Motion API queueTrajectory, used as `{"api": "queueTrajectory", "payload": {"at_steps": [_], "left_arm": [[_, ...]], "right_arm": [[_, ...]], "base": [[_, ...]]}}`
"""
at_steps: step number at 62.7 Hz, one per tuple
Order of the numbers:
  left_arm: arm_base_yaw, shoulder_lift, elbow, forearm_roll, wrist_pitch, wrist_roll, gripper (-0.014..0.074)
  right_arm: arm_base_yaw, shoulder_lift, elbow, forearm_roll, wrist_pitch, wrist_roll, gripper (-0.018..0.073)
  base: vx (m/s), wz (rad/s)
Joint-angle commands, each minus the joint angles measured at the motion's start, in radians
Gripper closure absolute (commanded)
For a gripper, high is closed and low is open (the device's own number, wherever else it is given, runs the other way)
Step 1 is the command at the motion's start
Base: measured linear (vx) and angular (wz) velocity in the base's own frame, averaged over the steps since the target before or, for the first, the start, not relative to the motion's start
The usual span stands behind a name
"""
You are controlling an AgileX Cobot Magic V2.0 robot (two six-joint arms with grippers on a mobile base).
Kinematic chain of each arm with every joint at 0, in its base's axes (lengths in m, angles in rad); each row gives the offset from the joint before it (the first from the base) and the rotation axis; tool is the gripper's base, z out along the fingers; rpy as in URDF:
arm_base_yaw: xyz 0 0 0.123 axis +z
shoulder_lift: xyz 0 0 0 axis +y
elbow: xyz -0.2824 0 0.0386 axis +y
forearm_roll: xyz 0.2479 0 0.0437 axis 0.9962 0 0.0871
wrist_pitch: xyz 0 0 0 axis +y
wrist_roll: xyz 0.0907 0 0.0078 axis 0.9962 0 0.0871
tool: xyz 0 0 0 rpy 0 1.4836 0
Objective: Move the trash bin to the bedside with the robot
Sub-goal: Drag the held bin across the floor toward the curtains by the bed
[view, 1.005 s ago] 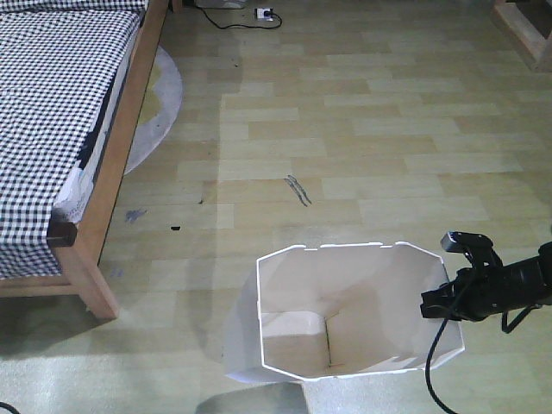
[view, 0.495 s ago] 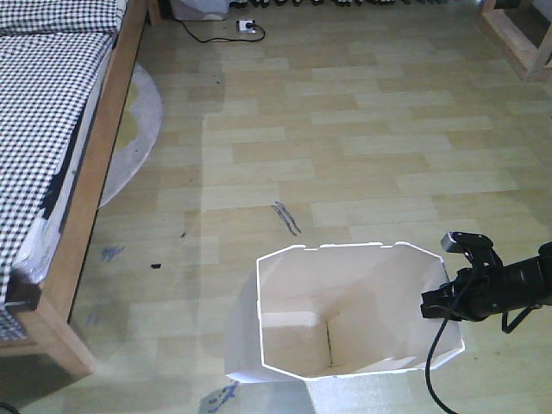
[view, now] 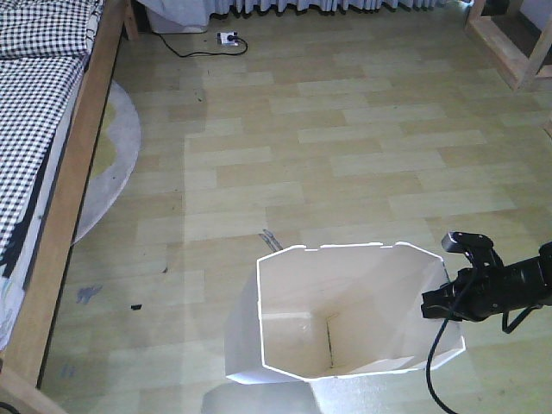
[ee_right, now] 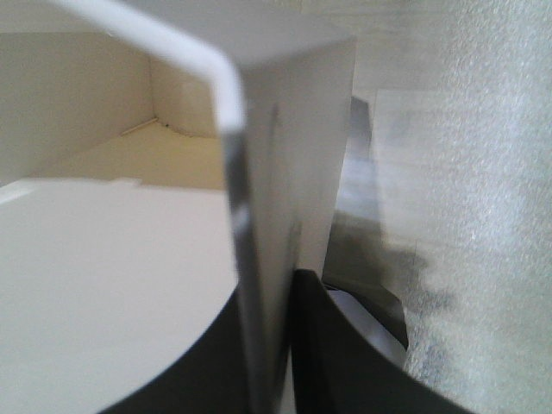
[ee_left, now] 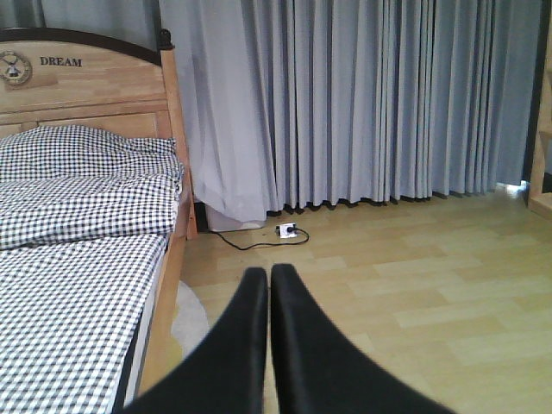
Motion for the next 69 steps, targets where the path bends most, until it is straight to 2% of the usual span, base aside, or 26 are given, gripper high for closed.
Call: {"api": "queueTrajectory", "payload": {"at_steps": [1, 69], "left_arm": [[-0.006, -0.007, 0.012, -0.009, -0.074, -0.014, 0.0603], [-0.006, -0.007, 0.012, -0.009, -0.074, -0.014, 0.0603]], "right_arm": [[-0.006, -0.066, -0.009, 0.044, 0.236, 0.002, 0.0564], [-0.006, -0.066, -0.009, 0.044, 0.236, 0.002, 0.0564]], "base": [[0.30, -0.03], [0.28, 0.00]]}}
